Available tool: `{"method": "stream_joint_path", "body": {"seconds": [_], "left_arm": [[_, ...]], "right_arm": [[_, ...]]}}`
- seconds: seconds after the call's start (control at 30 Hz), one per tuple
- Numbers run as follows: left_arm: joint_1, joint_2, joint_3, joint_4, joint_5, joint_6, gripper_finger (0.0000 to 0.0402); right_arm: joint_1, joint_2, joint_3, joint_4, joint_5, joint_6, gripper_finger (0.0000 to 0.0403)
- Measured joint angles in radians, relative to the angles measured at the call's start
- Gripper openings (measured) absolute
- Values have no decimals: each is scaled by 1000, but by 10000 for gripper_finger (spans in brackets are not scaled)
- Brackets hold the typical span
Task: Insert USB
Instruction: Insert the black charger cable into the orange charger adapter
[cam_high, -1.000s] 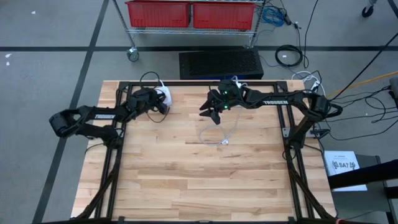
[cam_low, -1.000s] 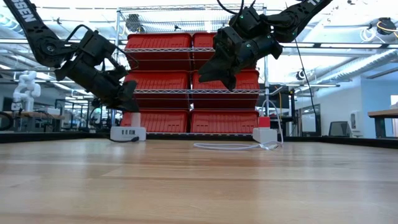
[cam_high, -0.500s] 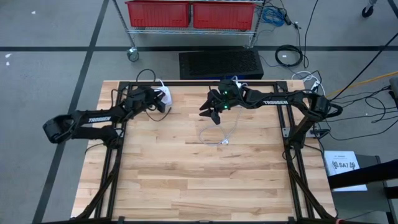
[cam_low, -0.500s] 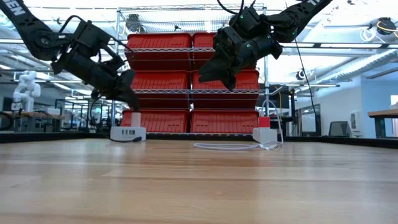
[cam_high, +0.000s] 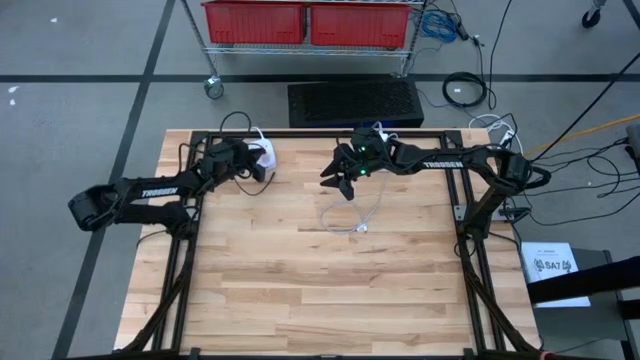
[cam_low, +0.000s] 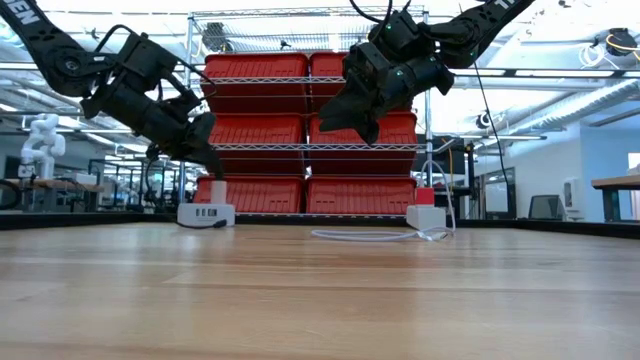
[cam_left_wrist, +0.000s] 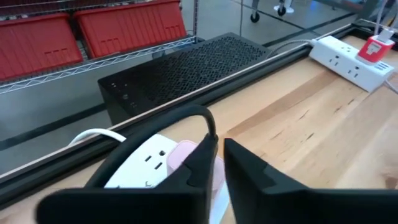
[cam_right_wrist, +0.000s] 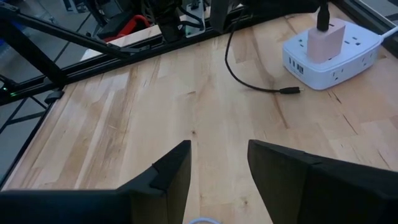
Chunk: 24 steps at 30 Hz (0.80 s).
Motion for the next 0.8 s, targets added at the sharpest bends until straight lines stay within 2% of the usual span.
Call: {"method": "stream_joint_path", "body": {"seconds": [0.13,0.37,0.7,0.8], "left_arm": [[0,0,1,1,8,16,19],[0,6,1,11,41,38,17],[10,23,1,20,23,45,89],[14,56,1,56,26,46,96]], "right_arm": [[0,0,0,0,0,0,150],[0,0,0,0,0,-5,150],[0,0,0,0,0,-12,150],[0,0,0,0,0,-15,150]]}}
